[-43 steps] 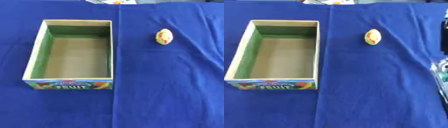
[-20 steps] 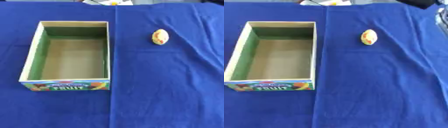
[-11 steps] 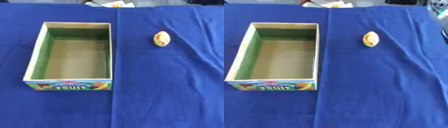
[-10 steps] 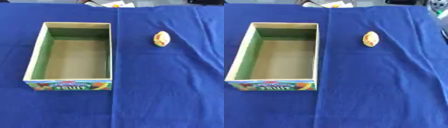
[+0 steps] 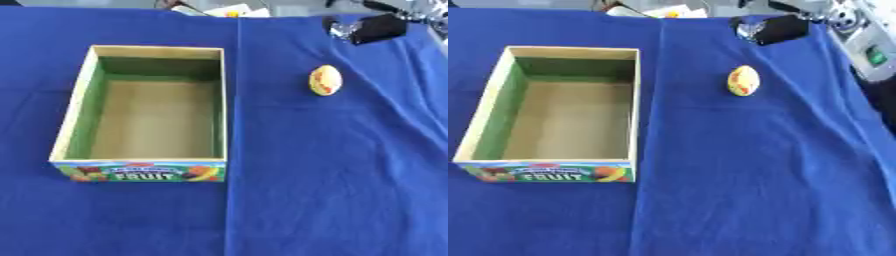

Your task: Pick up objects on the table and place them in the box.

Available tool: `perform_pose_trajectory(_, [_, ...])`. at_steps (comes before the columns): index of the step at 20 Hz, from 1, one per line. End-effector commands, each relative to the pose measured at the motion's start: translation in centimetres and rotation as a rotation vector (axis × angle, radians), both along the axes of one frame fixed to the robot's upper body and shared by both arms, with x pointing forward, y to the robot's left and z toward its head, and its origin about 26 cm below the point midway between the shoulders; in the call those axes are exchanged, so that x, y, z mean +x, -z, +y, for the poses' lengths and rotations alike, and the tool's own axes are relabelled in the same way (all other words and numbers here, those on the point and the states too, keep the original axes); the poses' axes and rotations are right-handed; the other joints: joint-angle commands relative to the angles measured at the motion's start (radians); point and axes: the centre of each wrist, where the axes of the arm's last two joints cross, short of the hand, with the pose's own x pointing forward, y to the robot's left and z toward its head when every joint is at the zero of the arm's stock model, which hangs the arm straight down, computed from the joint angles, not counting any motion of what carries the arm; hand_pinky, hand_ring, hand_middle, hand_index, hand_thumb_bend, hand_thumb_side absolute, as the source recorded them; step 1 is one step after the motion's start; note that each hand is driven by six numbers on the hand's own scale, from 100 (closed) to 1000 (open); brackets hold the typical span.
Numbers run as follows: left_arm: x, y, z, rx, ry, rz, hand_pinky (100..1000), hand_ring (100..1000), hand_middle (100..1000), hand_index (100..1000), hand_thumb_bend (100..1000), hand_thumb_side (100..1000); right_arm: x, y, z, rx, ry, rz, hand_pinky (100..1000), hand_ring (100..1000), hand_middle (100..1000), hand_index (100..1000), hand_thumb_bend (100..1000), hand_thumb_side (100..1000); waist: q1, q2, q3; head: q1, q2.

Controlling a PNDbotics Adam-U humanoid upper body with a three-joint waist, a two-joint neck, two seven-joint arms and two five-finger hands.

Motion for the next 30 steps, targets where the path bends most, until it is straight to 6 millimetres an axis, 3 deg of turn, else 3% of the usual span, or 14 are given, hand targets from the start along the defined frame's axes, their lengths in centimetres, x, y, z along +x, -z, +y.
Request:
perform_pose_trajectory(1, [-0.2,-0.6,0.1,0.015,0.006,-0.02,575,842,834,772,100,1000,0.0,-1.2,-0.4,-0.044,0.017,0.049,921,888,782,1000,100,791,0.0,-0.021,0.001,0.001,-0.01])
perform_pose_trajectory(3, [-0.2,-0.6,0.0,0.016,0.006,-0.019,575,843,834,772,100,1000,0.2,-1.0,-0.5,-0.046,0.026,0.096,928,897,794,1000,117,822,0.0,-0.019,0.001,0.0,-0.01])
perform_pose_trajectory(6, [-0.2,-0.6,0.0,0.017,0.006,-0.019,575,843,835,772,100,1000,0.4,-0.8,-0.7,-0.078,0.051,0.157,937,911,830,1000,243,872,0.0,-0.016,0.002,0.0,-0.01])
perform_pose_trajectory(10, [-0.2,-0.6,0.0,0.019,0.007,-0.021,574,843,835,771,100,1000,0.6,-0.6,-0.8,-0.119,0.085,0.21,943,922,898,1000,293,866,0.0,-0.012,0.002,0.0,-0.011])
perform_pose_trajectory(16, [-0.2,-0.6,0.0,0.02,0.007,-0.021,574,843,836,771,100,1000,0.7,0.0,-1.1,-0.185,0.15,0.218,942,910,927,1000,233,746,-0.001,-0.006,0.002,0.001,-0.011])
perform_pose_trajectory(23, [-0.2,-0.7,-0.1,0.021,0.012,-0.027,574,843,836,771,100,1000,1.3,1.9,-1.9,-0.212,0.192,0.266,948,910,933,1000,313,792,0.0,0.002,0.005,0.002,-0.016])
perform_pose_trajectory(30, [-0.1,-0.8,-0.3,0.022,0.018,-0.03,574,844,836,770,100,1000,1.8,3.6,-2.2,-0.233,0.213,0.273,929,891,890,1000,311,786,0.001,0.008,0.011,-0.002,-0.019])
